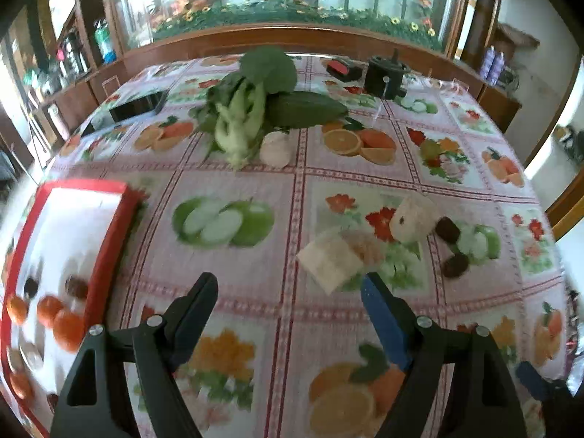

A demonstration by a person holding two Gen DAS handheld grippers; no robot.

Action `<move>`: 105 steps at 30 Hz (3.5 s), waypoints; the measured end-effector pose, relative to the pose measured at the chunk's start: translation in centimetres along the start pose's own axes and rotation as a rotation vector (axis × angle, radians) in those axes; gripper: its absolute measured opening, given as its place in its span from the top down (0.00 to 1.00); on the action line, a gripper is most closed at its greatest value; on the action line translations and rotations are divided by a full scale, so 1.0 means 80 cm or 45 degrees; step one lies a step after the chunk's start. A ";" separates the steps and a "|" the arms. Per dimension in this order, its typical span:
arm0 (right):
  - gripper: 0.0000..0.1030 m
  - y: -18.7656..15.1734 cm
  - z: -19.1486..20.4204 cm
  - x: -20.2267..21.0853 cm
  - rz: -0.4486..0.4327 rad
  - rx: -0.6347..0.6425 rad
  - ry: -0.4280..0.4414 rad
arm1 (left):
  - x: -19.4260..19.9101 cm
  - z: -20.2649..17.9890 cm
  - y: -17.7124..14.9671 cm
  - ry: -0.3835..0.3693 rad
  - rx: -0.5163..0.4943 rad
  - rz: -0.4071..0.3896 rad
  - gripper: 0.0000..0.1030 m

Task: Organize fruits
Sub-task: 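Move both open tools back toward the white cubes on the table, then grasp a white cube with the left tool while the right tool grasps another white cube, then lift the white cubes and hold them above the table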

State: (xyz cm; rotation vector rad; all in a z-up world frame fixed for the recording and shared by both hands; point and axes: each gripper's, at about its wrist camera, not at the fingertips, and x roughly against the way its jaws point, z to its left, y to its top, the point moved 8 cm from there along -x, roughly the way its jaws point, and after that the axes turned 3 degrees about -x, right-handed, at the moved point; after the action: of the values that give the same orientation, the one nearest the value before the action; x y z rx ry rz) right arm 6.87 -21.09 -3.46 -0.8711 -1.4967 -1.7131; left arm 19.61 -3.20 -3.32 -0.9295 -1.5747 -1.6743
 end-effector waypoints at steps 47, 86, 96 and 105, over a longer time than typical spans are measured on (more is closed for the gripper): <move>0.60 0.091 0.118 -0.070 0.019 0.335 0.224 | 0.004 0.048 -0.043 -0.202 0.092 0.020 0.70; 0.53 -0.028 0.093 -0.012 0.001 0.309 0.051 | 0.061 0.049 -0.142 -0.154 -0.074 0.022 0.54; 0.64 -0.031 0.098 -0.008 -0.003 0.279 0.058 | 0.067 0.061 -0.149 -0.203 -0.036 0.011 0.68; 0.65 -0.032 0.114 0.016 -0.028 0.253 0.108 | 0.087 0.048 -0.163 -0.284 -0.045 0.017 0.68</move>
State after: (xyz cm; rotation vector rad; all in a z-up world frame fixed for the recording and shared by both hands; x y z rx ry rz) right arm 4.38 -11.87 -2.72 -0.6722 -1.5922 -1.5652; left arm 5.13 1.59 -4.37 -1.1768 -1.6821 -1.6399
